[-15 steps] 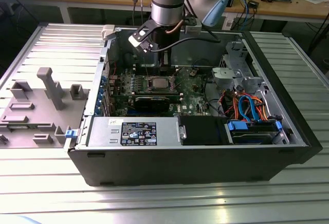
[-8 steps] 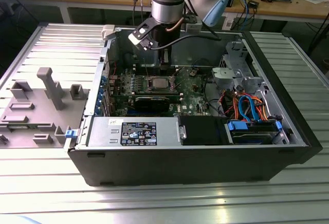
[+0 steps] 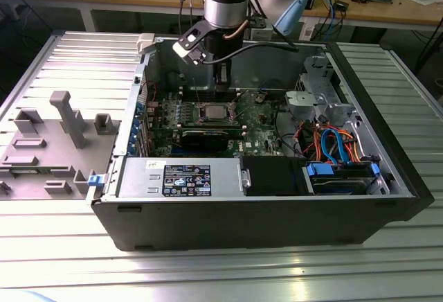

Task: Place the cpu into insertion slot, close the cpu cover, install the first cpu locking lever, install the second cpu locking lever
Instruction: 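Close the cpu cover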

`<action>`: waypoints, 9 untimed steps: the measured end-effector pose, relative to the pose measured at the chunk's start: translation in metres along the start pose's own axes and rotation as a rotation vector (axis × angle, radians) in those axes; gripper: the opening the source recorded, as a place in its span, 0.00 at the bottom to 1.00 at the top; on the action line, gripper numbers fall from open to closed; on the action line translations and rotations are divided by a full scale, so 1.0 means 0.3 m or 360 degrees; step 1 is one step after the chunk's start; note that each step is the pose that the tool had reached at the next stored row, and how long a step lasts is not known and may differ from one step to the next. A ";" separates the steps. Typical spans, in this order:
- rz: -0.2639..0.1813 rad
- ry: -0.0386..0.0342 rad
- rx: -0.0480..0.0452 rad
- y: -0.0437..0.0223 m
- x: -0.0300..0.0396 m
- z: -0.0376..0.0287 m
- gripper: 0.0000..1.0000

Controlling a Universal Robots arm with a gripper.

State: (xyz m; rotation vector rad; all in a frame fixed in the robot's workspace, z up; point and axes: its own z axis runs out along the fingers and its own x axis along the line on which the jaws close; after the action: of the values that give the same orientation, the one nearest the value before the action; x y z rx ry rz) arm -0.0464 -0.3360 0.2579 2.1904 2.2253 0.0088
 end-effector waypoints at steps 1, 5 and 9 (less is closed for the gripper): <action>0.0000 -0.0001 0.0000 0.000 0.000 -0.005 0.11; 0.0000 -0.0003 0.0000 0.000 0.000 -0.019 0.11; 0.0000 -0.0006 0.0000 0.000 0.000 -0.030 0.11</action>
State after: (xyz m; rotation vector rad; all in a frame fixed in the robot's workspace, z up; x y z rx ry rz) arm -0.0464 -0.3359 0.2671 2.1887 2.2235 0.0048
